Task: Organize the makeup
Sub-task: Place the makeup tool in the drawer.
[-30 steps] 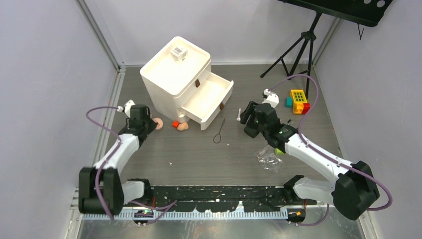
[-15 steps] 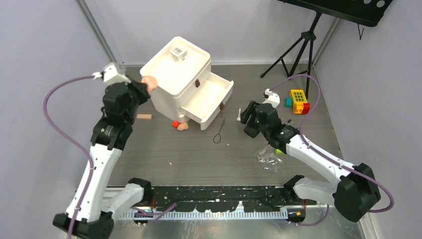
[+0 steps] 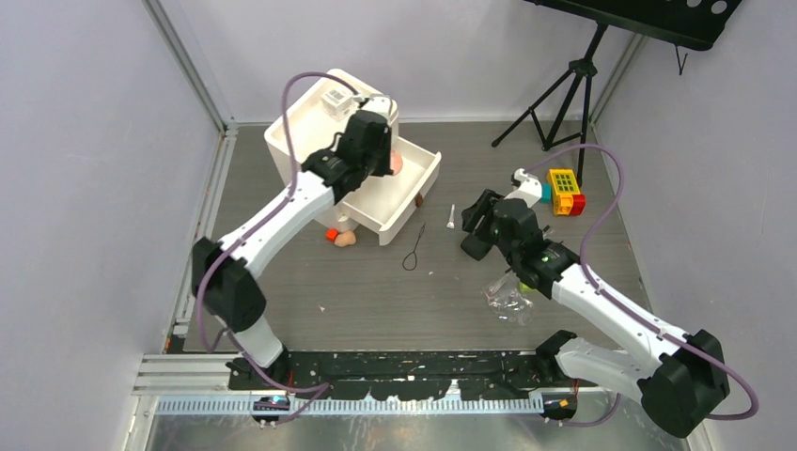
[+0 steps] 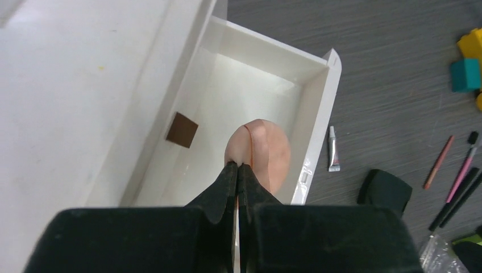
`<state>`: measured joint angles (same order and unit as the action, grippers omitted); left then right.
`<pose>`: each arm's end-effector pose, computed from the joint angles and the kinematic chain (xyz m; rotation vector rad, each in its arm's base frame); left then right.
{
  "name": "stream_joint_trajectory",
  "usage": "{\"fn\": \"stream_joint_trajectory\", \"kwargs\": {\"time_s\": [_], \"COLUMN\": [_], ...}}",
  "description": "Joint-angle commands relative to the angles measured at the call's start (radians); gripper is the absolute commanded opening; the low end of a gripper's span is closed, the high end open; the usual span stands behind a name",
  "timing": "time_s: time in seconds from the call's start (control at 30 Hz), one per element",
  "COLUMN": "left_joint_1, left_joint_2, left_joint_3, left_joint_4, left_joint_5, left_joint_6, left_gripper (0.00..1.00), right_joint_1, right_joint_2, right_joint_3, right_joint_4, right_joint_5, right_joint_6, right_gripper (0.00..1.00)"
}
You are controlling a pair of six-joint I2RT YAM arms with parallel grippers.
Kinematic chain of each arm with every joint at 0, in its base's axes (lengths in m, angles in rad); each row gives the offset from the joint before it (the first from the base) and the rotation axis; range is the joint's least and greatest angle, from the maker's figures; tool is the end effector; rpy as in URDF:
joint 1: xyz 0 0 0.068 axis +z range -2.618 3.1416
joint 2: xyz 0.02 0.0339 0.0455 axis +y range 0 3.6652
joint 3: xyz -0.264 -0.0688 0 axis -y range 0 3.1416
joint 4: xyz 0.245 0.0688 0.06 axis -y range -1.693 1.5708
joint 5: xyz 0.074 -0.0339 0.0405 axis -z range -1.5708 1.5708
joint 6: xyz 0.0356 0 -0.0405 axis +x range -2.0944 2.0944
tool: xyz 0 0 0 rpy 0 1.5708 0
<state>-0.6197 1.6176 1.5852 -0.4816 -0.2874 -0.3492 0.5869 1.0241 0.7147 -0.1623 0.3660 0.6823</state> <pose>0.3098 -0.2086 0.3761 0.1057 2.0725 -0.2974 0.1985 0.1167 0.2728 0.3255 2.0097 0.4331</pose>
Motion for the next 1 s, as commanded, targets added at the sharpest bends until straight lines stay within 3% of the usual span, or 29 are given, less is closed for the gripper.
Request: {"fn": "stream_joint_trajectory", "kwargs": {"time_s": [0.0,0.33,0.47,0.57,0.67,0.8,0.97], "left_joint_1": [-0.005,-0.005,-0.005,-0.005,-0.006,-0.005,-0.017], "left_joint_2": [0.096,0.311,0.348,0.357,0.355,0.310,0.124], "left_joint_3": [0.108,0.285,0.303,0.305,0.302,0.294,0.179], "left_joint_4": [-0.032,-0.081,-0.083,-0.081,-0.079,-0.085,-0.051], "left_joint_5": [0.035,0.005,-0.004,-0.013,-0.016,-0.016,-0.020], "left_joint_6": [0.090,0.170,0.183,0.189,0.193,0.191,0.165], "left_gripper": [0.00,0.01,0.15,0.34,0.45,0.50,0.51], "right_joint_1": [-0.004,-0.005,-0.005,-0.004,-0.005,-0.005,-0.004], "right_joint_2": [-0.041,-0.047,-0.051,-0.055,-0.055,-0.055,-0.047], "right_joint_3": [-0.007,-0.017,-0.016,-0.018,-0.021,-0.020,-0.018], "right_joint_4": [-0.005,-0.014,-0.018,-0.021,-0.022,-0.022,-0.021], "right_joint_5": [0.069,0.082,0.090,0.092,0.093,0.090,0.090], "right_joint_6": [-0.013,-0.010,-0.015,-0.017,-0.016,-0.015,-0.018], "right_gripper": [0.62,0.62,0.62,0.62,0.62,0.62,0.62]}}
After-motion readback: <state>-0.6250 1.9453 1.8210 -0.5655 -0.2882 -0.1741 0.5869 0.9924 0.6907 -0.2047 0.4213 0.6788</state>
